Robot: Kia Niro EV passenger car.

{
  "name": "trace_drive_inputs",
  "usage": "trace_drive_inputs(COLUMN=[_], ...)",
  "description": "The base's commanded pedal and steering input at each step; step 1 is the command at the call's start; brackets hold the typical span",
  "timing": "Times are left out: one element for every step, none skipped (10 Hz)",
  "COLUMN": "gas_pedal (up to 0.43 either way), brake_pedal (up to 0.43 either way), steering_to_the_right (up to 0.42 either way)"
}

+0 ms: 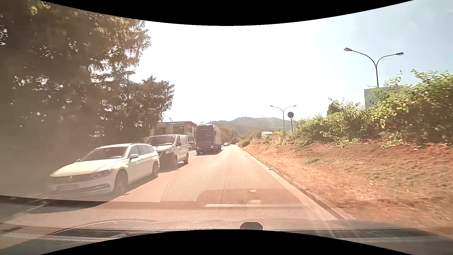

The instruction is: Follow the waypoints while adhering to traffic rules and regulations

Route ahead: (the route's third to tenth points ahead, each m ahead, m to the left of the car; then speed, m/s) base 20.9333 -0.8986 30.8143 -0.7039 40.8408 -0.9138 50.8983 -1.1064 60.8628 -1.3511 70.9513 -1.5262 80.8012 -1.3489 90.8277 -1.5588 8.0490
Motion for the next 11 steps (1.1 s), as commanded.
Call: trace_drive_inputs(gas_pedal=[0.15,0.15,0.15,0.15,0.15,0.15,0.15,0.15,0.15,0.15,0.15], brake_pedal=[0.0,0.0,0.0,0.0,0.0,0.0,0.0,0.0,0.0,0.0,0.0], steering_to_the_right=[-0.002,-0.002,-0.002,-0.002,-0.002,-0.003,-0.003,-0.003,-0.003,-0.003,-0.003])
